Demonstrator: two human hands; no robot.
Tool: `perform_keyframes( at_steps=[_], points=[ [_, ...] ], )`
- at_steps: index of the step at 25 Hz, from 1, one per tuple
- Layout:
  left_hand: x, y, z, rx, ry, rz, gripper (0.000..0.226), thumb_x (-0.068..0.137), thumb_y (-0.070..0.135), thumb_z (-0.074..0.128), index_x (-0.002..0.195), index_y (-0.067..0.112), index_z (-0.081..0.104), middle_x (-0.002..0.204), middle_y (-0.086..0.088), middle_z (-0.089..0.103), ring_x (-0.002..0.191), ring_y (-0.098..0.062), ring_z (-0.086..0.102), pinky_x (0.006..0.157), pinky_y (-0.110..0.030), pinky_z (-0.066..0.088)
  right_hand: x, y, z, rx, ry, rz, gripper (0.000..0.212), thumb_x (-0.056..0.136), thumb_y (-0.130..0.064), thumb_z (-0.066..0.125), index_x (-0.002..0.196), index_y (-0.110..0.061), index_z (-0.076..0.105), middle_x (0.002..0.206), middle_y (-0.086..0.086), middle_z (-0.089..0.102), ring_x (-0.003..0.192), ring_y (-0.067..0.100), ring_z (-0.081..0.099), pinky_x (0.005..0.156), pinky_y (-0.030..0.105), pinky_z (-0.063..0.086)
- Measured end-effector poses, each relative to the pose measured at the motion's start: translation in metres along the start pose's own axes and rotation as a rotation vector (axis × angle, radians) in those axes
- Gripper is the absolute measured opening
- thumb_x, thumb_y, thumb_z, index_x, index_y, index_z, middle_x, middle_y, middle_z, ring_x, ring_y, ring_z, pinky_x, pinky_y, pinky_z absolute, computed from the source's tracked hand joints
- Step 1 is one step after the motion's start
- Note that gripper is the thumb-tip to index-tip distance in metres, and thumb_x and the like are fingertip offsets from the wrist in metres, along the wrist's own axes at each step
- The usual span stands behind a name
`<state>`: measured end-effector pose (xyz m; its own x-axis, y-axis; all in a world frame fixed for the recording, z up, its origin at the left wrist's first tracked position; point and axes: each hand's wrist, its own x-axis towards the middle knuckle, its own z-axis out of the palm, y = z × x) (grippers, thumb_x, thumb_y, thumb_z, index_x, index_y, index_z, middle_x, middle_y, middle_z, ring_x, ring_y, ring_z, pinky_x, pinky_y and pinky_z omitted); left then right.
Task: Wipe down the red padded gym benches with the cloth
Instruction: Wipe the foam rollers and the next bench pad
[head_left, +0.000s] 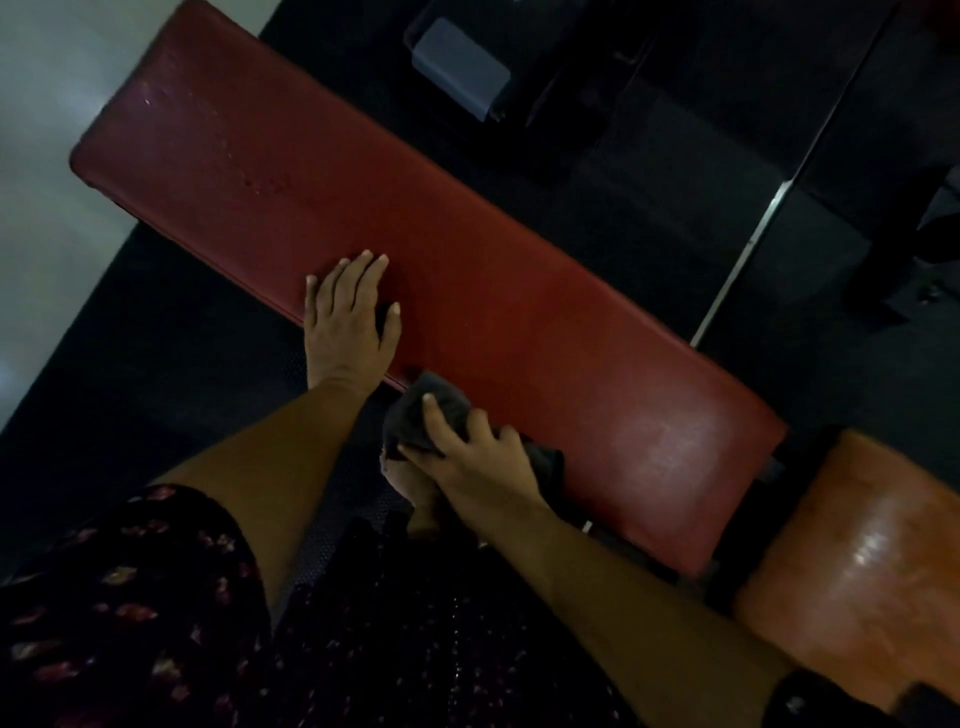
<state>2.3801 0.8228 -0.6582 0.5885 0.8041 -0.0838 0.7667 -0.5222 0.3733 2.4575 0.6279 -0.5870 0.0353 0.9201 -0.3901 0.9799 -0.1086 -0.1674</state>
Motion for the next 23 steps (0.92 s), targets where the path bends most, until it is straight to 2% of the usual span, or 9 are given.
perform_keyframes(
  at_steps=[1, 3, 5, 8, 11, 14, 16, 21, 23],
  points=[
    [0.002, -0.006, -0.002, 0.010, 0.007, 0.011, 0.055, 0.100, 0.038, 0.035, 0.150, 0.017, 0.037, 0.155, -0.006, 0.037, 0.146, -0.029, 0.026, 0.121, -0.049, 0.005, 0.015, 0.000, -0.008, 0.004, 0.002, 0.013, 0.053, 0.096, -0.030, 0.019, 0.123, -0.044, 0.063, 0.147, 0.006, 0.047, 0.095, 0.037, 0.059, 0.063, 0.040, 0.049],
    [0.007, -0.018, -0.006, 0.019, 0.026, 0.007, 0.055, 0.100, 0.039, 0.034, 0.150, 0.017, 0.036, 0.155, -0.006, 0.036, 0.146, -0.030, 0.024, 0.121, -0.050, 0.005, 0.042, 0.016, -0.023, -0.005, -0.010, 0.037, 0.051, 0.096, -0.029, 0.025, 0.140, -0.049, 0.043, 0.160, 0.005, 0.021, 0.111, 0.038, 0.046, 0.075, 0.045, 0.048],
    [0.012, -0.028, -0.010, 0.002, 0.025, -0.022, 0.055, 0.101, 0.037, 0.037, 0.151, 0.016, 0.034, 0.157, -0.007, 0.032, 0.148, -0.031, 0.019, 0.121, -0.050, 0.003, 0.056, 0.048, -0.035, 0.082, -0.042, 0.158, 0.058, 0.096, -0.027, 0.042, 0.146, -0.053, 0.027, 0.163, 0.002, 0.006, 0.117, 0.035, 0.037, 0.082, 0.045, 0.046],
    [0.020, -0.038, -0.015, -0.026, 0.040, -0.055, 0.054, 0.102, 0.033, 0.043, 0.152, 0.014, 0.033, 0.159, -0.009, 0.029, 0.149, -0.032, 0.015, 0.120, -0.050, 0.001, 0.058, 0.100, -0.049, 0.132, 0.018, 0.414, 0.066, 0.091, -0.030, 0.054, 0.144, -0.057, 0.026, 0.162, 0.001, 0.008, 0.121, 0.037, 0.037, 0.080, 0.044, 0.049],
    [0.030, -0.051, -0.019, -0.055, 0.079, -0.103, 0.056, 0.101, 0.033, 0.041, 0.152, 0.013, 0.032, 0.160, -0.009, 0.026, 0.150, -0.034, 0.012, 0.120, -0.053, 0.004, 0.073, 0.134, -0.058, 0.176, 0.036, 0.595, 0.066, 0.091, -0.029, 0.055, 0.146, -0.053, 0.027, 0.160, 0.006, 0.014, 0.124, 0.041, 0.036, 0.083, 0.044, 0.048],
    [0.039, -0.059, -0.023, -0.088, 0.069, -0.238, 0.059, 0.101, 0.036, 0.042, 0.154, 0.015, 0.027, 0.163, -0.007, 0.018, 0.151, -0.034, 0.004, 0.120, -0.057, 0.010, 0.106, 0.149, -0.074, 0.347, 0.010, 0.788, 0.067, 0.092, -0.029, 0.055, 0.148, -0.050, 0.026, 0.157, 0.006, 0.018, 0.126, 0.041, 0.036, 0.085, 0.042, 0.045],
    [0.040, -0.060, -0.021, -0.075, 0.061, -0.258, 0.061, 0.100, 0.039, 0.039, 0.155, 0.015, 0.026, 0.163, -0.008, 0.017, 0.151, -0.034, 0.003, 0.121, -0.055, 0.008, 0.120, 0.131, -0.080, 0.282, 0.001, 0.708, 0.068, 0.092, -0.027, 0.055, 0.148, -0.050, 0.025, 0.158, 0.005, 0.018, 0.125, 0.039, 0.037, 0.082, 0.039, 0.043],
    [0.036, -0.066, -0.015, -0.061, 0.106, -0.180, 0.062, 0.101, 0.043, 0.034, 0.153, 0.011, 0.030, 0.160, -0.013, 0.024, 0.149, -0.040, 0.010, 0.120, -0.052, 0.005, 0.107, 0.032, -0.058, 0.163, -0.023, 0.348, 0.070, 0.091, -0.024, 0.054, 0.148, -0.050, 0.022, 0.162, 0.006, 0.005, 0.111, 0.033, 0.039, 0.071, 0.036, 0.041],
    [0.036, -0.068, -0.016, -0.038, 0.080, -0.183, 0.061, 0.102, 0.043, 0.034, 0.154, 0.013, 0.028, 0.161, -0.013, 0.023, 0.150, -0.039, 0.009, 0.120, -0.051, 0.003, 0.082, -0.008, -0.039, 0.087, -0.042, 0.264, 0.067, 0.086, -0.030, 0.056, 0.146, -0.047, 0.031, 0.160, 0.011, 0.014, 0.100, 0.032, 0.045, 0.066, 0.036, 0.045]
  ],
)
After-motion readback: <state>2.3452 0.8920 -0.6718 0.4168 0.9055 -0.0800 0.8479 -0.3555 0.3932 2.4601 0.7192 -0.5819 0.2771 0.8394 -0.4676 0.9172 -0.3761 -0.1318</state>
